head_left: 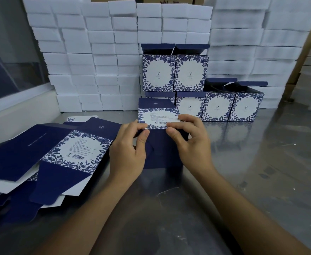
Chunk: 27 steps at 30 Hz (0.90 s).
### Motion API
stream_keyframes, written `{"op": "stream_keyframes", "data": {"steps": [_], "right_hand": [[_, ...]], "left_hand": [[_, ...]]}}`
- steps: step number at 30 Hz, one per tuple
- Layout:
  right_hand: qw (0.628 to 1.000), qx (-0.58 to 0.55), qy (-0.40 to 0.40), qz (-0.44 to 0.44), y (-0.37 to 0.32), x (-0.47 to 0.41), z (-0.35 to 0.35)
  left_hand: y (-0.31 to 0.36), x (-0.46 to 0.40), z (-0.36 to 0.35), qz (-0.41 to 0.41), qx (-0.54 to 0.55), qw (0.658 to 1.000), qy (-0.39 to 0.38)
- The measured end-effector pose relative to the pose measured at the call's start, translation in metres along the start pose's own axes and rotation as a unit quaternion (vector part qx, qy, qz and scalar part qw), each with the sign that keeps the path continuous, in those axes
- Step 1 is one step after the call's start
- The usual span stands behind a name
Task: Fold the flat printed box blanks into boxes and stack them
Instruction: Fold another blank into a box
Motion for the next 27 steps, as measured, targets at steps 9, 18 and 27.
{"op": "stream_keyframes", "data": {"steps": [9, 18, 27], "right_hand": [[0.999, -0.040, -0.014, -0.010, 0.011, 0.001, -0.004], [0.987, -0.055, -0.144, -0.038, 0.027, 0.009, -0.026], [0.988, -0.004, -0.150, -0.021, 0.034, 0.014, -0.031]], "left_hand": [[-0.008, -0.002, 0.001, 0.015, 0.009, 1.000, 0.000], [-0.032, 0.016, -0.014, 0.095, -0.026, 0.987, -0.125], [-0.031, 0.015, -0.008, 0.063, -0.092, 0.988, -0.109]]}}
Point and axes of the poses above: each hand's wrist, its own x-axis away from the middle knuckle, its own z-axis out of the back of the hand, y = z × x, the point moved 8 cm from there along -x, towards the middle knuckle, and after that the axes turned 9 degrees about x, right-handed, at the moved point
